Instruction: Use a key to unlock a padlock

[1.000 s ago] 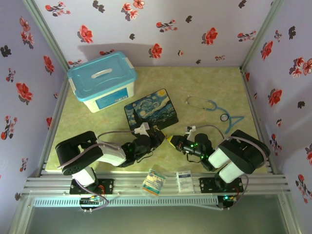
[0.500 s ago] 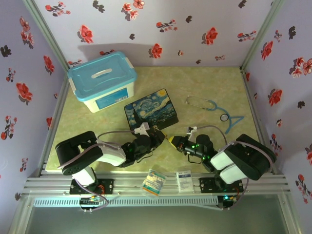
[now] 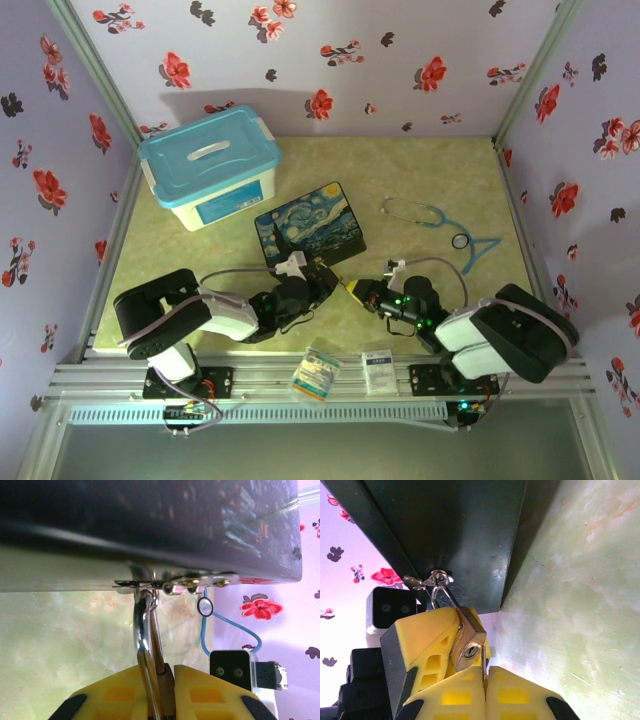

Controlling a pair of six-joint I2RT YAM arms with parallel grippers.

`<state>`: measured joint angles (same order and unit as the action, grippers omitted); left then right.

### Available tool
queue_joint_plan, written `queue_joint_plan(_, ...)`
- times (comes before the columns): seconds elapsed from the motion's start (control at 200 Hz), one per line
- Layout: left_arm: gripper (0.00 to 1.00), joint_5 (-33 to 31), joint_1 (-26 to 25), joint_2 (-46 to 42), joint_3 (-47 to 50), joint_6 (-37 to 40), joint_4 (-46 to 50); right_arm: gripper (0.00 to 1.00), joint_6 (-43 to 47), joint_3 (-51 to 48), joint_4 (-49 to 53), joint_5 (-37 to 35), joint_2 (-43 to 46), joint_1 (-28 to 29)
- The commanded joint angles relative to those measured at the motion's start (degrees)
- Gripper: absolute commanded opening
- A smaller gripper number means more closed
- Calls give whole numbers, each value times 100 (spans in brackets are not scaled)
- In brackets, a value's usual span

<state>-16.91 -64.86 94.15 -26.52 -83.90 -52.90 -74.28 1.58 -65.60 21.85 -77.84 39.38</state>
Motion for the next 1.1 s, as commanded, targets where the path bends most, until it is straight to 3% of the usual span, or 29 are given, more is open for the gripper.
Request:
queue_joint_plan(0.0, 0, -17, 35, -107, -81, -97, -288, 0, 320, 132, 516, -96, 330, 26)
queue_joint_plan(0.34, 0, 80, -34, -10, -126, -196, -567, 0, 309, 342, 410, -6, 292, 26)
queue_joint_plan(0.705, 0, 144, -176, -54, -152, -311, -664, 0, -25, 339, -1376, -60, -917, -57)
queue_joint_plan(1.01, 0, 200, -198, -59, -133, -434, -830, 0, 332, 224, -1197, -333, -678, -290)
queue_joint_plan(1.095, 0, 287, -202, -101, -267, -405, -737, 0, 695, 424, -554, -212, -402, -266)
